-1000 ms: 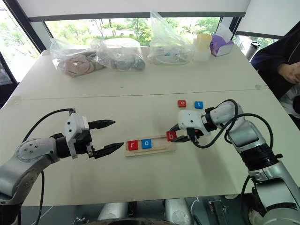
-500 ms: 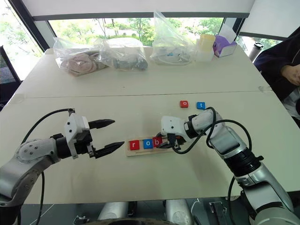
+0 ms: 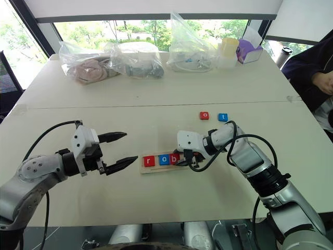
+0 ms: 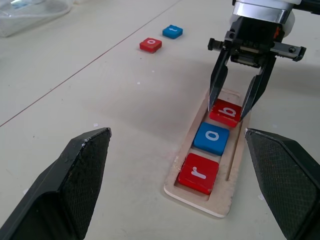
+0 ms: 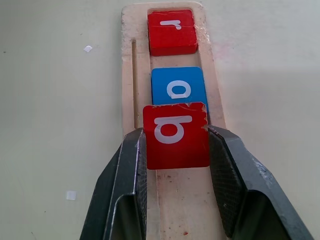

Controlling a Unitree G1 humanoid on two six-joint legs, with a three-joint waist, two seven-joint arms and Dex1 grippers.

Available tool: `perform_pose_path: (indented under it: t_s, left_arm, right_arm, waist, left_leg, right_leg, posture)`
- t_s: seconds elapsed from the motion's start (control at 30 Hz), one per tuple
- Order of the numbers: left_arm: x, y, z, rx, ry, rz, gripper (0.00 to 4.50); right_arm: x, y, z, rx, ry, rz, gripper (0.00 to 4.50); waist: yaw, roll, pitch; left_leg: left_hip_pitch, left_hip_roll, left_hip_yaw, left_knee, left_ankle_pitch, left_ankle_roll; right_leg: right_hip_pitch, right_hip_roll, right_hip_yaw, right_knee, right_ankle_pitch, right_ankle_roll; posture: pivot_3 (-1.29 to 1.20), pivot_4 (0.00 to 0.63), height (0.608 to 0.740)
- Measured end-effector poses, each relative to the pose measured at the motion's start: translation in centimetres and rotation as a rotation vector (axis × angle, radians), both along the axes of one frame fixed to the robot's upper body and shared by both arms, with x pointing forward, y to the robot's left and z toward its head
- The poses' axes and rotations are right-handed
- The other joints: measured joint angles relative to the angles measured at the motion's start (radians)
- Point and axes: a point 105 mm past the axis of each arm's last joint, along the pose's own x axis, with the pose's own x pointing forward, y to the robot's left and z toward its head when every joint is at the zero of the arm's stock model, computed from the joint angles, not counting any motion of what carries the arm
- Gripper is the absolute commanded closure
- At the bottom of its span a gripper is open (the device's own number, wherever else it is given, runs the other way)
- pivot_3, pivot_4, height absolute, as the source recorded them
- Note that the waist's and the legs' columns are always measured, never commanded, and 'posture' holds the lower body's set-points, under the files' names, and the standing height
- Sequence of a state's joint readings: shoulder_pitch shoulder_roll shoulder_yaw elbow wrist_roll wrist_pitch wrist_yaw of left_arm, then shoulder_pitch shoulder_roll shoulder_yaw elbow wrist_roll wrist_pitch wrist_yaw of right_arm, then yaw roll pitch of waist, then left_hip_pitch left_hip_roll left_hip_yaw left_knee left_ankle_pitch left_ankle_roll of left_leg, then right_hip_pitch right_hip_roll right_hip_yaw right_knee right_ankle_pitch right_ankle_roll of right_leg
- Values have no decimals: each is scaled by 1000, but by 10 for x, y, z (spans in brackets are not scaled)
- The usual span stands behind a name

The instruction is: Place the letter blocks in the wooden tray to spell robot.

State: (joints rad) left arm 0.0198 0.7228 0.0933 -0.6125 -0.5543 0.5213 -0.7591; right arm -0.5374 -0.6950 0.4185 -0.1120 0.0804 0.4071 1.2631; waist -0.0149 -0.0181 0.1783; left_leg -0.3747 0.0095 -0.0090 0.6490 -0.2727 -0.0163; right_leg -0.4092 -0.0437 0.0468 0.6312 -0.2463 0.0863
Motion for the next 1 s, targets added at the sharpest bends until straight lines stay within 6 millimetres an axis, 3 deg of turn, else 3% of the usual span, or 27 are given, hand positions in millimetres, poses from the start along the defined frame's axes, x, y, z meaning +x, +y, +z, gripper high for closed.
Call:
perform_pose_path:
  t_s: [0.17, 0.33, 0.43, 0.57, 0.67, 0.8, 1.0]
  left_arm:
    - [0, -1, 0, -7, 0, 2, 0]
    - [0, -1, 0, -9, 0, 3, 0]
    - [0, -1, 0, -14, -1, 3, 0]
    - [0, -2, 0, -17, -2, 1, 0]
    - [0, -4, 0, -21, -1, -2, 0]
    - [0, -8, -3, -26, 9, -12, 0]
    - [1, -10, 0, -25, -4, -21, 0]
  right_arm:
    - [0, 0, 0, 0, 0, 0, 51]
    - [1, 0, 1, 5, -2, -5, 51]
    - [14, 8, 12, 78, -36, -71, 51]
    - [58, 2, 39, 200, -129, -328, 51]
    - [99, -22, 53, 278, -227, -671, 51]
    - [120, -58, 36, 260, -250, -1030, 51]
    - [116, -54, 11, 286, -175, -1199, 51]
  waist:
    - [0, 0, 0]
    - [0, 0, 0]
    - [-3, 0, 0]
    - [-3, 0, 0]
    - [1, 0, 0]
    - [-1, 0, 0]
    - [-6, 0, 0]
  left_leg:
    - [0, 0, 0, 0, 0, 0]
    - [0, 0, 0, 0, 0, 0]
    - [0, 0, 0, 0, 0, 0]
    - [0, 0, 0, 0, 0, 0]
    - [-1, 0, 0, -1, 0, 0]
    - [-8, -1, 0, -1, 0, 0]
    - [-16, -1, 1, 0, 0, 0]
  right_leg:
    - [0, 0, 0, 0, 0, 0]
    - [0, 0, 0, 0, 0, 0]
    - [0, 0, 0, 0, 0, 0]
    - [-1, 0, 0, 0, 0, 0]
    - [-2, -1, 0, 0, 0, 0]
    - [-7, -2, 1, 0, 0, 0]
    - [-17, 0, 1, 3, 2, 3]
  posture:
    - [0, 150, 740]
    - [0, 150, 740]
    - [0, 150, 740]
    - [0, 150, 740]
    - [0, 150, 740]
    - [0, 150, 740]
    - [0, 150, 740]
